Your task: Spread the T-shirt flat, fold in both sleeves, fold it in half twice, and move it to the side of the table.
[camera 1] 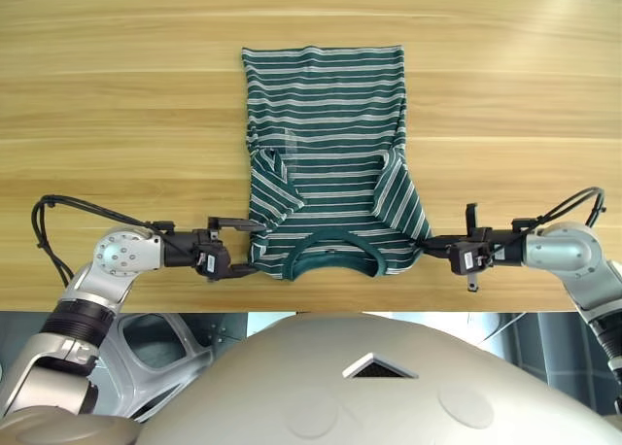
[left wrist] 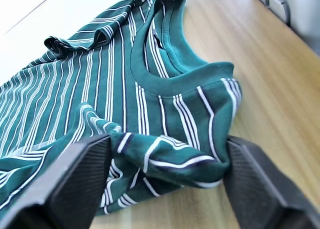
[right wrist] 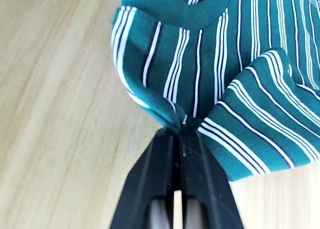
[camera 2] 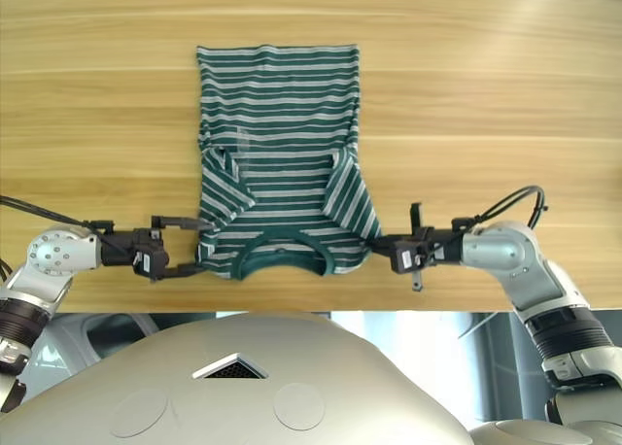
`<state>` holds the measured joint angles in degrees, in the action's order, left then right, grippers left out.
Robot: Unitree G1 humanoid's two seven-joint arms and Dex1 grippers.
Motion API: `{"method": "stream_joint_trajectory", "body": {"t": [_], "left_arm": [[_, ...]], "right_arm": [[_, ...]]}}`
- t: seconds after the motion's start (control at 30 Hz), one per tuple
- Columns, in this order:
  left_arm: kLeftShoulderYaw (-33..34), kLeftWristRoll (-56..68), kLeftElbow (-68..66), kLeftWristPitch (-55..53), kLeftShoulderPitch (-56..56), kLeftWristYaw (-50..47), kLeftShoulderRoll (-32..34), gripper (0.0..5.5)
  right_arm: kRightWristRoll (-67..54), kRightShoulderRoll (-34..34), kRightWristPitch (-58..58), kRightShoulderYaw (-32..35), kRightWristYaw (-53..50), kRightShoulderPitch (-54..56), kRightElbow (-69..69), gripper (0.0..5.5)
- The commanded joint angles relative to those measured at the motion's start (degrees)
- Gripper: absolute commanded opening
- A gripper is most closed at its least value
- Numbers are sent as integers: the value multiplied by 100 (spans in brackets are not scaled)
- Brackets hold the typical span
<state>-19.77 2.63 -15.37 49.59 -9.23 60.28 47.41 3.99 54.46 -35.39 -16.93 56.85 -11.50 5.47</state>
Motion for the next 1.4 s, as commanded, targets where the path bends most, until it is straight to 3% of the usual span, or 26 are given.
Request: {"method": "stream_joint_trajectory", "body": {"t": [0.03, 0.67, 1.03, 1.4], "left_arm": [[-17, -39, -199, 33, 94, 4, 3, 303], [-37, 279, 165, -94, -36, 103, 32, 16], [173, 771, 708, -133, -401, 299, 424, 16], [650, 2138, 1673, 50, -1418, 733, 1232, 16]], "right_arm": [[127, -35, 48, -26, -14, 49, 59, 0], [-133, 39, -12, -46, 111, -44, -226, 0], [-1075, 539, -337, 362, 513, -574, -670, 0], [-2587, 1373, -976, 1497, 1030, -1916, -1641, 0]]}}
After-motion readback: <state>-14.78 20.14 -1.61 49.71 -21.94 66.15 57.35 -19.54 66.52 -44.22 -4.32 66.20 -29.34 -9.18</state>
